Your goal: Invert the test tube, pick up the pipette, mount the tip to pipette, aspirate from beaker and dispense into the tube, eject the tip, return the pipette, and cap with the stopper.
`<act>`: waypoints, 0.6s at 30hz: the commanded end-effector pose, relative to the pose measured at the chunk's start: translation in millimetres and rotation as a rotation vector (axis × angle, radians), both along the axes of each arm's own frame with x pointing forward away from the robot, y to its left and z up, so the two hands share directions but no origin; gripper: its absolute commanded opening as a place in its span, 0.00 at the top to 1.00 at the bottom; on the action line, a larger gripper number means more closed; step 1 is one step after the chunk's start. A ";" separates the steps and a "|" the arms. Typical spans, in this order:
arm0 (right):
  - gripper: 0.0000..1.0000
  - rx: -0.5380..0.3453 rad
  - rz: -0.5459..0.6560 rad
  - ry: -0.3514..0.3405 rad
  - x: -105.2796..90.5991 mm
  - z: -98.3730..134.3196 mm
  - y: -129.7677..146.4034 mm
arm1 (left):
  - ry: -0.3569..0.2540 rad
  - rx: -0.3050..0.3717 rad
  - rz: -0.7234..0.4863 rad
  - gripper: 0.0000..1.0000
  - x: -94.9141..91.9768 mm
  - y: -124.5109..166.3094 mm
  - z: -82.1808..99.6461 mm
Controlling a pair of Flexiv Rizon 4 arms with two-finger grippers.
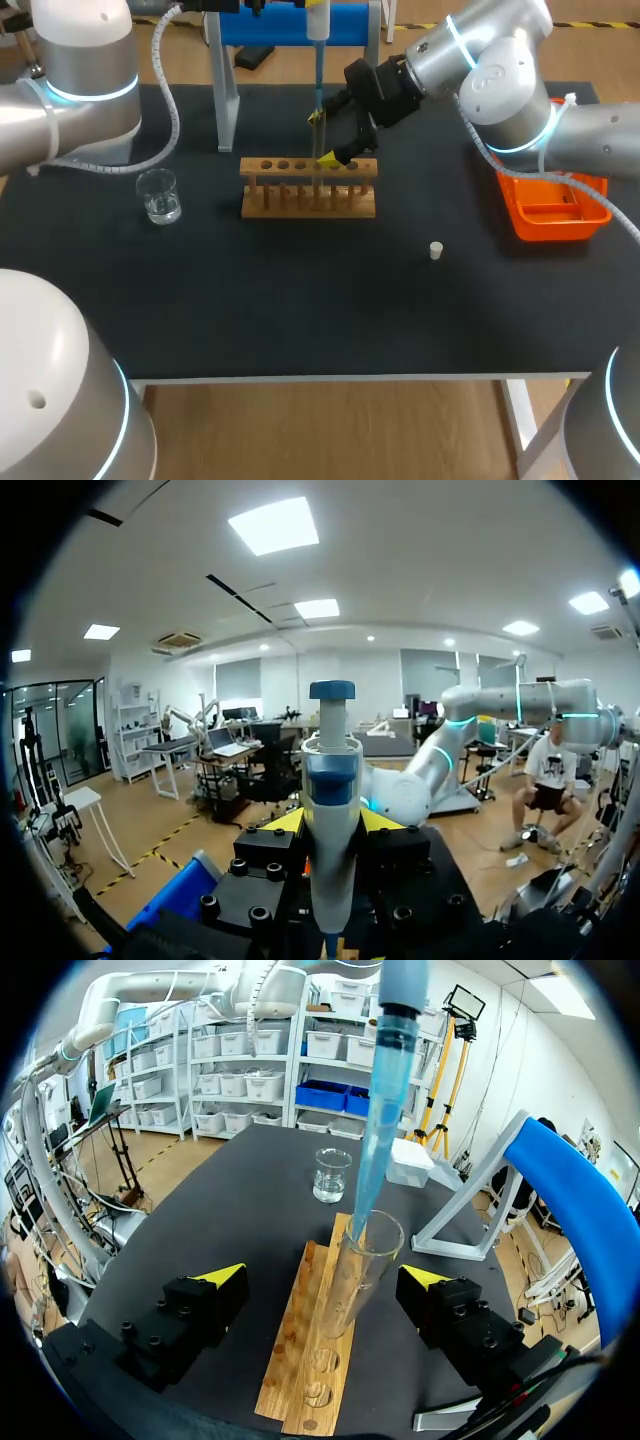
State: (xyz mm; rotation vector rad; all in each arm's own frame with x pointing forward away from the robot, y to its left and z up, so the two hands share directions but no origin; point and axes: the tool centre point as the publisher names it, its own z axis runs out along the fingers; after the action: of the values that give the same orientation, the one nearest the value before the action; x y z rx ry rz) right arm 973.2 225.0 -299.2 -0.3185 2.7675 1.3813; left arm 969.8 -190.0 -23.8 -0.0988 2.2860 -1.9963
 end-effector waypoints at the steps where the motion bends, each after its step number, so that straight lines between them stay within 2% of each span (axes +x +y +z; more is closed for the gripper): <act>1: 0.00 -0.001 0.001 0.001 0.4 0.2 -0.6 | 0.001 0.022 0.002 1.00 0.3 2.0 3.3; 13: 0.00 -0.001 0.001 0.001 0.4 0.2 -0.6 | -0.039 0.028 0.025 1.00 5.2 1.2 1.7; 18: 0.00 -0.001 0.001 0.001 0.4 0.2 -0.6 | -0.044 0.004 0.020 1.00 7.2 -0.2 0.8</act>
State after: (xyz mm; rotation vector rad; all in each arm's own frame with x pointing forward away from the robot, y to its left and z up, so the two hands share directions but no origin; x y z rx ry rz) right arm 973.1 225.0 -299.2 -0.3185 2.7676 1.3813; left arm 975.2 -189.3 -20.1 -0.0837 2.2686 -1.9481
